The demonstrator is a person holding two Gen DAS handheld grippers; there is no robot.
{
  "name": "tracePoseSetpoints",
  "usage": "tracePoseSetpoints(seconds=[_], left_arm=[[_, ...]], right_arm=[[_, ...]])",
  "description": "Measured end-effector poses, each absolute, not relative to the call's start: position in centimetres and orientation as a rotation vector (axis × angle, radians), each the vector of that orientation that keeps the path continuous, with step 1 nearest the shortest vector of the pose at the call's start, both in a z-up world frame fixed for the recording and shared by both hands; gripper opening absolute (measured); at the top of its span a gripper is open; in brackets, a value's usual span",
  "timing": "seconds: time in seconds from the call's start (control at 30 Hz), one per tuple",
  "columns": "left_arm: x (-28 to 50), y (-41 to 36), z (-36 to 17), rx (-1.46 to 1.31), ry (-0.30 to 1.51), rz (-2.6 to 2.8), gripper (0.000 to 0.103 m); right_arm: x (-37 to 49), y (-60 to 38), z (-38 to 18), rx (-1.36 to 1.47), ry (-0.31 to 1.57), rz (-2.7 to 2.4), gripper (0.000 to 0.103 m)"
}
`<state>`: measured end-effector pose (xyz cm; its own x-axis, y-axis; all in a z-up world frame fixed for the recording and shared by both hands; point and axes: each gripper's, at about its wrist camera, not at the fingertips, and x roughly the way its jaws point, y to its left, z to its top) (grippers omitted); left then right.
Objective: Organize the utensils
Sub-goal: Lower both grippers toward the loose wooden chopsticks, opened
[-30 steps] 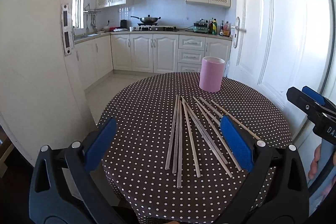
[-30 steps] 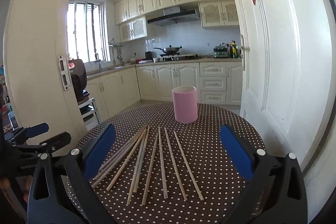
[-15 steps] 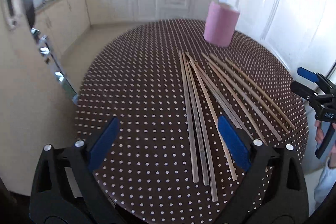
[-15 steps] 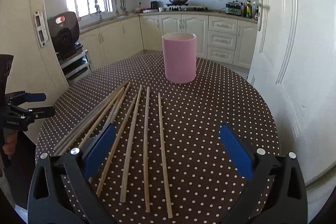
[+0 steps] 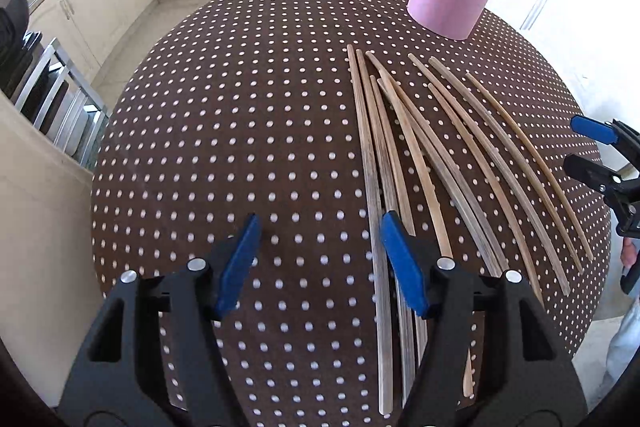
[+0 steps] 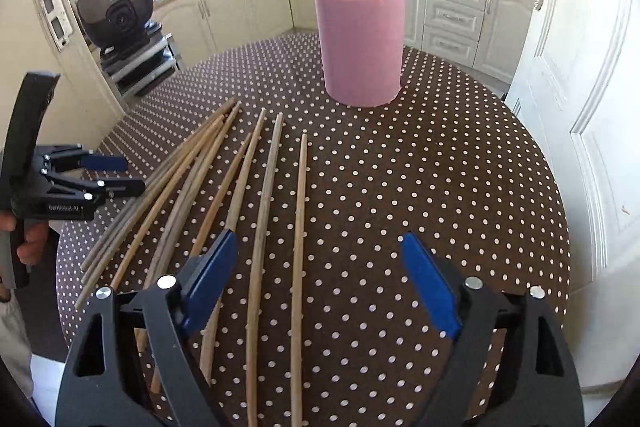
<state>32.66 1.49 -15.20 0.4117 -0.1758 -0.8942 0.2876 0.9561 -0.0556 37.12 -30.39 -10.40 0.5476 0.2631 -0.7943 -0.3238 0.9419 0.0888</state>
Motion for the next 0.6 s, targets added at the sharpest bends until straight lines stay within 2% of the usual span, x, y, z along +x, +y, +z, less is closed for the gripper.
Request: tracePoseSetpoints(seconds=[0.17, 0.33, 0.6], left_arm=[[34.3, 1.0, -14.8, 0.141, 1.124, -0.271, 0.063], [37.2, -0.2, -14.5, 0.174, 1.143, -0.256, 0.063], [41.2, -2.5, -14.2, 0.206, 1.165, -0.258, 0.063]], right_arm=[[38.6, -30.3, -11.1, -0.084, 0.988, 0.363, 0.065], [39.7, -29.7, -11.2, -0.11, 1.033, 0.38, 0.063], [41.9, -28.6, -11.9, -0.174, 1.09, 0.37, 0.041]])
